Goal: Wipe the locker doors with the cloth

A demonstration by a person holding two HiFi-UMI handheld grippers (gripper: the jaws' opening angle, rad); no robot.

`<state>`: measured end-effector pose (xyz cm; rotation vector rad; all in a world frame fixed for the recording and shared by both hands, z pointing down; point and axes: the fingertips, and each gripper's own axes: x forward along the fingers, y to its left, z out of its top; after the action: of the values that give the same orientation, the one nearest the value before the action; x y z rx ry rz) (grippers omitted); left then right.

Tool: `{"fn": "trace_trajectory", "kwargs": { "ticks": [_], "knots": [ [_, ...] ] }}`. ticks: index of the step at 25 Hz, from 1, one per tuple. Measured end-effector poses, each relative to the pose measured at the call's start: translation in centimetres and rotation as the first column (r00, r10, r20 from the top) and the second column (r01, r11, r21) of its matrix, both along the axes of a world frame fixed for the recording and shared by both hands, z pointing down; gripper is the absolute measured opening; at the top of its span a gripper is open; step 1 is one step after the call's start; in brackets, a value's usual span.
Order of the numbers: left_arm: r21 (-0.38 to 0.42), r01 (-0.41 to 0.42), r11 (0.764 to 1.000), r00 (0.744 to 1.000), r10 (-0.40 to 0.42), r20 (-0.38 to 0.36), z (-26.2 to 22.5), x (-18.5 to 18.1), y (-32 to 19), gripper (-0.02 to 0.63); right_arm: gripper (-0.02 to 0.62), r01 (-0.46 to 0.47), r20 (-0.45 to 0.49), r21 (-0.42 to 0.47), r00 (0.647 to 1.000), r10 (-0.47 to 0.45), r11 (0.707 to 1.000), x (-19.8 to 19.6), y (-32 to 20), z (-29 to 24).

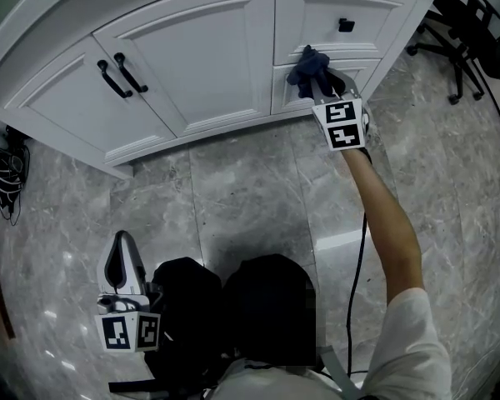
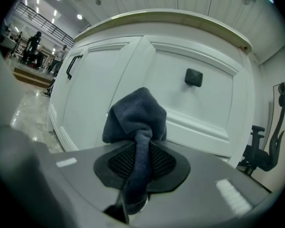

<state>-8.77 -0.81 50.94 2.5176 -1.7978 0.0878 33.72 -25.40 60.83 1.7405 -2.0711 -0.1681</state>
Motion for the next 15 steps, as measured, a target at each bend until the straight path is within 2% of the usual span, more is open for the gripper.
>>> {"fn": "trace_trajectory", "kwargs": {
  "ticks": [10,15],
  "knots": [
    [-0.008,-0.008,1.0,1.0,0.009,0.01,0.3,0.7,-0.1,0.002,0.069,-0.126,-0.085,-0.024,0.989,0.123,0.992,8.9,0.1,0.4],
    [-0.011,-0.01,1.0,1.0,0.01,0.019,0.3,1.0,0.0,0.002,0.069,-0.195,-0.095,-0.031,0.977,0.191,0.98,12.6,0.4,0.8]
  ]
}}
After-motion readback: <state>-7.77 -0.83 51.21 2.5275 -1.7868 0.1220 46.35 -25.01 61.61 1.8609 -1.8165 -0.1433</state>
